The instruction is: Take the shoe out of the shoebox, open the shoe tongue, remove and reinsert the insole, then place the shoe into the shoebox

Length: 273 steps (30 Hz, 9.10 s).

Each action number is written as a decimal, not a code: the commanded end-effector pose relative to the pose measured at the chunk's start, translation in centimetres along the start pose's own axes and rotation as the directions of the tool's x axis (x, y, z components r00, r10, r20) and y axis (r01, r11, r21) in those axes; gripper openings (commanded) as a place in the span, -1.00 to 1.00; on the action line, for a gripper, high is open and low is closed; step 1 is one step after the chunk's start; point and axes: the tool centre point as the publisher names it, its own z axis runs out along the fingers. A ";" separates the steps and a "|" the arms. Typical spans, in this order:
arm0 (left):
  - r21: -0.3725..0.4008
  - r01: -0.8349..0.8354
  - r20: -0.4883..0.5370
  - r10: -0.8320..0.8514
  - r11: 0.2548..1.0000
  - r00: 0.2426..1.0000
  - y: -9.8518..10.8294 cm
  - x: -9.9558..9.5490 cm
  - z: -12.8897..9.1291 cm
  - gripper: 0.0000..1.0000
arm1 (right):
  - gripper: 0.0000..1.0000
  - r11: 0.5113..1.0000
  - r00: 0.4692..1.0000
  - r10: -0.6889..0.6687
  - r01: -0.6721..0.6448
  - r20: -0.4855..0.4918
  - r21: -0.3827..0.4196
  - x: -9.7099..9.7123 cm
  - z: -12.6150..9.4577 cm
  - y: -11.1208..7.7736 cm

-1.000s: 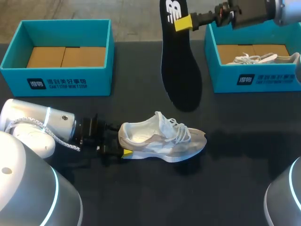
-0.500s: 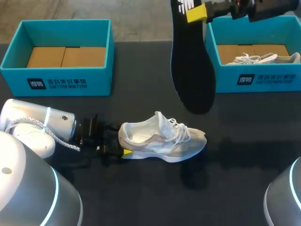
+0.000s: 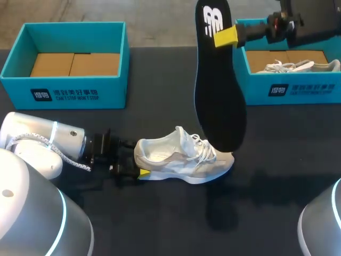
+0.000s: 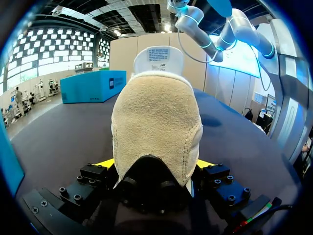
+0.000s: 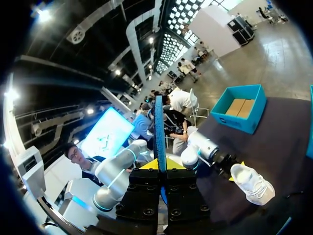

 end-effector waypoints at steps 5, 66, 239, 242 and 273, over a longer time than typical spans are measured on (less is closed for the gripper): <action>-0.002 0.000 -0.001 0.000 1.000 1.000 0.2 -0.1 0.1 -1.00 | -1.00 1.000 1.000 0.010 -0.010 -0.008 0.006 0.4 0.6 -0.8; -0.472 -0.030 -0.155 -0.049 0.881 0.987 -3.9 1.1 -5.0 1.00 | -1.00 1.000 1.000 0.012 -0.012 -0.013 0.015 0.4 0.9 -0.9; -0.122 -0.923 -0.988 0.042 0.365 0.147 -11.5 -4.4 2.0 -1.00 | -1.00 1.000 1.000 0.012 -0.012 -0.013 0.015 0.4 0.9 -0.9; -0.058 -0.949 -0.994 0.070 0.308 0.084 -11.9 -4.5 2.0 -1.00 | -1.00 1.000 1.000 0.012 -0.012 -0.013 0.015 0.4 0.9 -0.9; 0.149 -0.963 -0.989 0.050 0.226 -0.141 -12.3 -5.8 6.5 -1.00 | -1.00 1.000 1.000 0.012 -0.012 -0.013 0.015 0.4 0.9 -0.9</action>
